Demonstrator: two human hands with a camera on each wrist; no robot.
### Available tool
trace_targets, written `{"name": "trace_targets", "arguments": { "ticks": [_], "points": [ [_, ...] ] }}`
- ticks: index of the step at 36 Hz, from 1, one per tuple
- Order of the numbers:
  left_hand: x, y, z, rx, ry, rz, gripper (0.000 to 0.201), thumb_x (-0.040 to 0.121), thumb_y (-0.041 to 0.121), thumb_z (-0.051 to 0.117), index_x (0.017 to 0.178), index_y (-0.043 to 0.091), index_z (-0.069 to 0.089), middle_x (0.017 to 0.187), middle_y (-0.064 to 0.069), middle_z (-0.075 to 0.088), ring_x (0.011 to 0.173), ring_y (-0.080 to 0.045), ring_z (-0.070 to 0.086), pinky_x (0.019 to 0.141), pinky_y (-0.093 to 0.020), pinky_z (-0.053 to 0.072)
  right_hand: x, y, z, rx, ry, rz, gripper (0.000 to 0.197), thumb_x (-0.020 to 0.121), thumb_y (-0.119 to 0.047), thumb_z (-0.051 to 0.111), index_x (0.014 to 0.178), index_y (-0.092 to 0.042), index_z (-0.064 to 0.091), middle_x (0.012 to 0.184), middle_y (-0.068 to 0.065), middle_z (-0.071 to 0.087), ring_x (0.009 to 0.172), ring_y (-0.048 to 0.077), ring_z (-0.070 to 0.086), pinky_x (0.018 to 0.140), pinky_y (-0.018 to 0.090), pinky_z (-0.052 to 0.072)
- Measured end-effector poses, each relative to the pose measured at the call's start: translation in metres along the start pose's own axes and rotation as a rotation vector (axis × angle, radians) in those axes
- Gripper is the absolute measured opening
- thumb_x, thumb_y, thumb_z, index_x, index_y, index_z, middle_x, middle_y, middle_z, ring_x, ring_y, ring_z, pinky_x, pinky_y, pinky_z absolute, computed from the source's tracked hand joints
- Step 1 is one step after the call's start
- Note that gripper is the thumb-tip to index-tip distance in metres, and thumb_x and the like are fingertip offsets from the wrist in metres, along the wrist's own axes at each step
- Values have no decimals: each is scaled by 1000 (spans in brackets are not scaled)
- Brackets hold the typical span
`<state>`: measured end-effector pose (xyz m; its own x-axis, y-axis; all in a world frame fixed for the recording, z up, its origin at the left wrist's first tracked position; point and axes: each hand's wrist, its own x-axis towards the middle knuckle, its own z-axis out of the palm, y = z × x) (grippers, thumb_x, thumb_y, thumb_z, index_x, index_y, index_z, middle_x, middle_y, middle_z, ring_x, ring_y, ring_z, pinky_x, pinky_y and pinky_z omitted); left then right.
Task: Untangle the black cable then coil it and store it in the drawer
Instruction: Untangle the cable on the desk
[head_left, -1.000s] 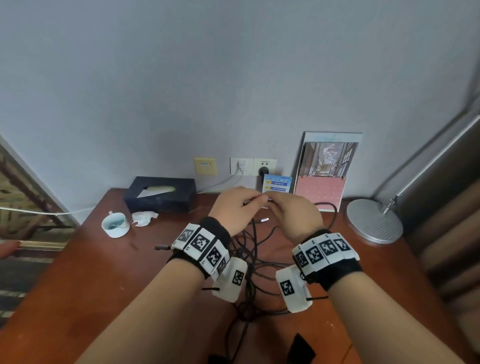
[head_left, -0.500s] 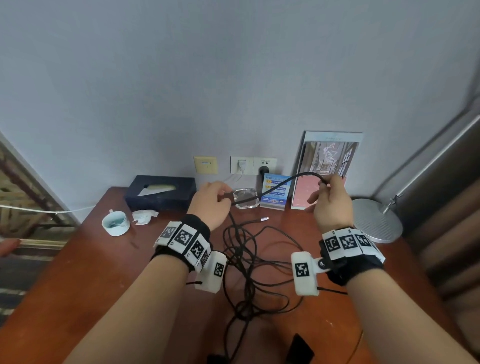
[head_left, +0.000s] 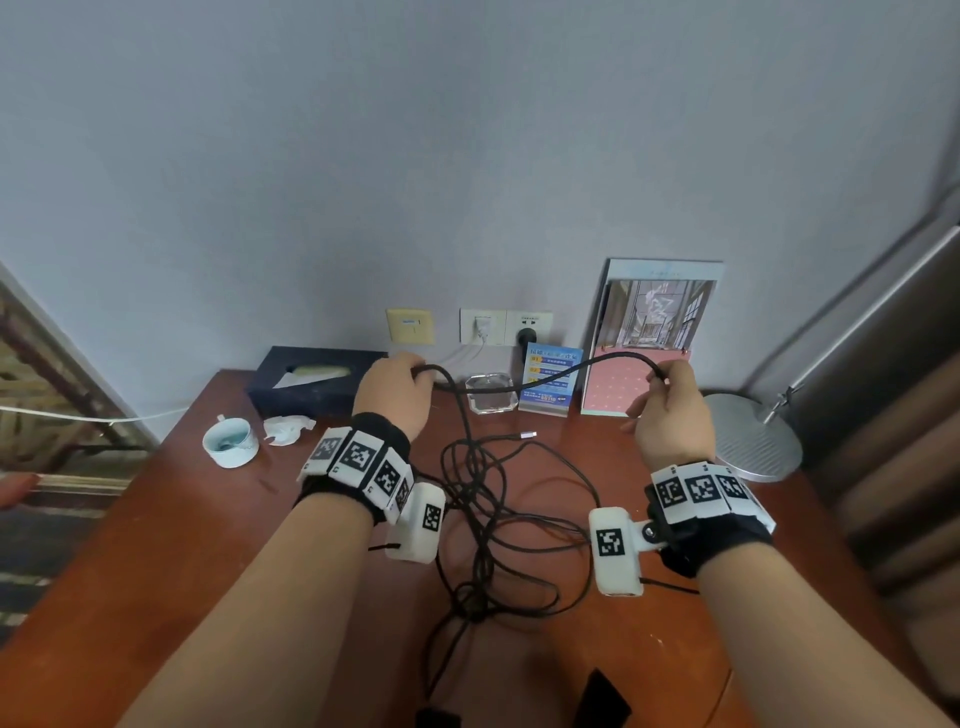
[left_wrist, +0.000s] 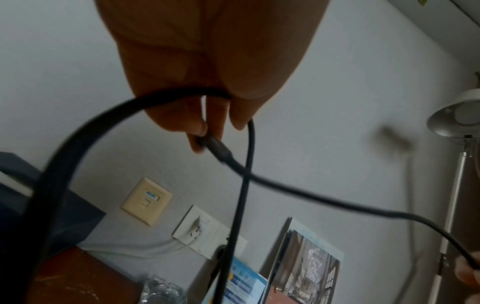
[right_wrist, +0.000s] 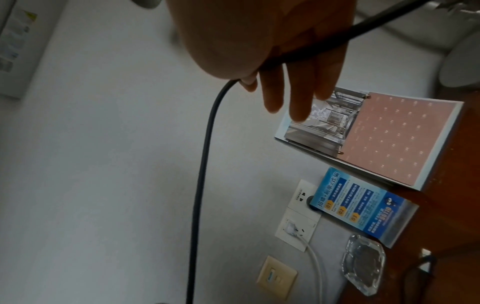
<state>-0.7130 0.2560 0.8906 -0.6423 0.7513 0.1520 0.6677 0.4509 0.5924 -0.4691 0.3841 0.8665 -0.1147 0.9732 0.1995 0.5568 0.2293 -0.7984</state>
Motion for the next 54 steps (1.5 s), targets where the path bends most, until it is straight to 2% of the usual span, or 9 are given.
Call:
{"name": "trace_targets", "arguments": {
  "ticks": [7, 14, 18, 25, 32, 42, 47, 51, 54],
  "points": [
    [3, -16, -5, -175, -82, -198, 35, 96, 19, 44, 81, -1, 68, 84, -15, 68, 82, -33, 62, 75, -37, 46, 2, 6, -8, 111, 59, 189, 16, 100, -20, 27, 104, -15, 41, 70, 8, 65, 50, 26, 65, 68, 38, 54],
    [6, -11, -11, -549, -135, -390, 38, 80, 1, 53, 46, 17, 58, 43, 3, 39, 42, -18, 33, 49, -29, 26, 7, 8, -12, 192, 124, 285, 14, 98, -12, 31, 108, -22, 35, 80, 2, 63, 47, 24, 65, 65, 44, 59],
    [-1, 8, -12, -823, -238, -425, 12, 85, 4, 54, 75, 7, 60, 45, 7, 29, 39, -10, 22, 38, -21, 19, 5, 4, -5, 198, 10, 217, 22, 98, -8, 35, 117, -19, 37, 95, 6, 62, 52, 28, 67, 69, 45, 58],
    [-17, 40, -14, -633, -189, 64, 29, 95, 22, 52, 72, 12, 68, 53, 19, 53, 52, 5, 45, 61, -23, 31, -3, 1, 12, 47, -151, 111, 27, 97, -6, 37, 123, -11, 40, 102, 4, 64, 56, 15, 66, 53, 24, 43],
    [-16, 54, -8, -858, -213, 66, 37, 102, 19, 43, 81, 19, 73, 56, 11, 34, 54, -8, 32, 55, -24, 28, -7, 2, 18, -221, -339, 25, 36, 92, -15, 51, 128, -11, 52, 132, 13, 51, 117, 28, 53, 100, 33, 38],
    [-24, 78, -14, -873, -159, 280, 50, 99, 8, 41, 65, 30, 69, 49, 23, 52, 60, 3, 47, 63, -17, 32, -26, -33, 23, 271, -746, -237, 28, 83, -2, 57, 100, -23, 62, 98, -1, 71, 98, 16, 65, 96, 34, 46],
    [-24, 75, -24, -870, -50, 239, 40, 95, 7, 47, 60, 18, 65, 49, 19, 52, 55, 3, 47, 60, -11, 33, -22, -40, 15, 391, -611, -151, 23, 98, -20, 47, 78, -14, 57, 46, -8, 52, 45, 9, 50, 61, 33, 48],
    [-16, 55, -24, -605, 19, 309, 33, 93, 24, 54, 62, 20, 63, 66, -6, 57, 67, -18, 50, 65, -20, 34, -16, -43, 2, 374, -453, -272, 19, 98, -13, 49, 81, -6, 56, 63, 2, 55, 58, 3, 46, 60, 18, 39],
    [-11, 45, -22, -432, 8, 354, 32, 98, 26, 52, 68, 27, 65, 55, 15, 50, 61, -5, 48, 60, -16, 32, -10, -40, -3, 309, -378, -367, 18, 96, -14, 53, 86, -4, 64, 83, 20, 61, 70, 17, 51, 69, 22, 40]
  ]
}}
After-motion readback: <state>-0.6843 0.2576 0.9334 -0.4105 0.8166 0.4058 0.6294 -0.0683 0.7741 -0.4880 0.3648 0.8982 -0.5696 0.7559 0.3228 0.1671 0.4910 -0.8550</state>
